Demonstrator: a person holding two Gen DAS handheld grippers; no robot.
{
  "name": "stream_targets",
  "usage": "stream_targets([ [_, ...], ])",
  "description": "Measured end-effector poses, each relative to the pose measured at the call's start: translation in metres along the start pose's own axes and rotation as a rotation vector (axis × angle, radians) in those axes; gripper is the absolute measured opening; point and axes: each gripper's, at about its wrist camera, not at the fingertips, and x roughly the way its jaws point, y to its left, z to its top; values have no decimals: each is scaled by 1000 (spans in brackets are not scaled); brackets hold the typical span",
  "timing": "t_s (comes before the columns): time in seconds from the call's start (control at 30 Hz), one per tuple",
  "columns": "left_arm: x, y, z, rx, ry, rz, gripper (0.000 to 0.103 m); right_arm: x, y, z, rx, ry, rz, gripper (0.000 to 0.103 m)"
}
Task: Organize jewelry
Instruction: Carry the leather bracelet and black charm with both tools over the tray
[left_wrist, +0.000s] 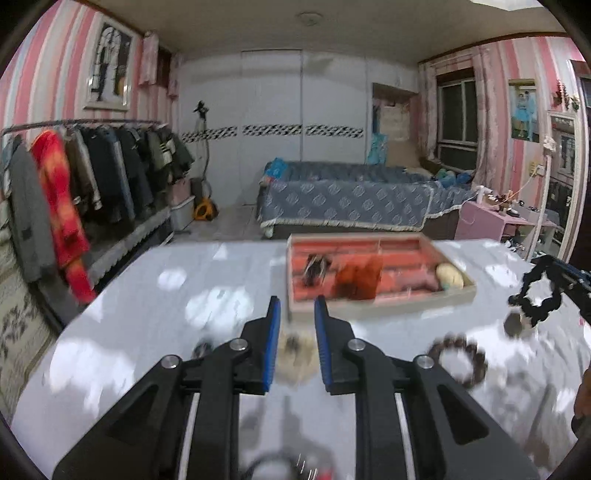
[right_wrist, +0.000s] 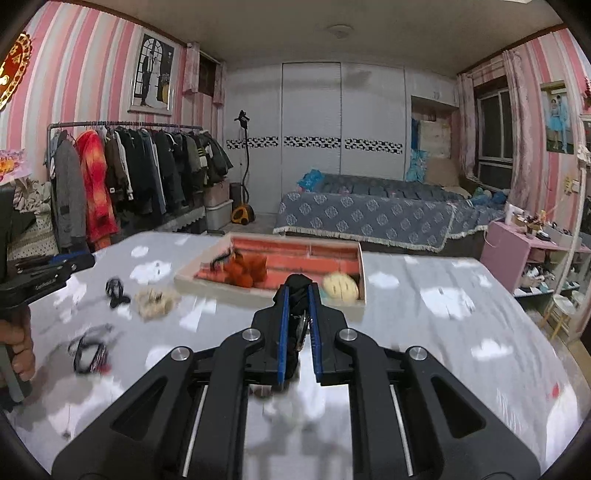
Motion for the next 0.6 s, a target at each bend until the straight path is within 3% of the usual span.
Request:
stream_targets([
  [0.17,53,-10,39,-14,9,-68,19,64,-11,37,5,27,18,11],
  [0.37,105,-20,59,10,63,-105,19,137,-19,46,11,99,0,11],
  [0.53,89,-5,46,32,99,-90,19,161,-24,44,30,123,0,11],
  [0.57,82,-1,38,40,106,-79,21,158,-24,42,27,117,4,11],
  [0.6,73,6,27,38,127,-67,33,153,-22,39,13,110,4,11],
])
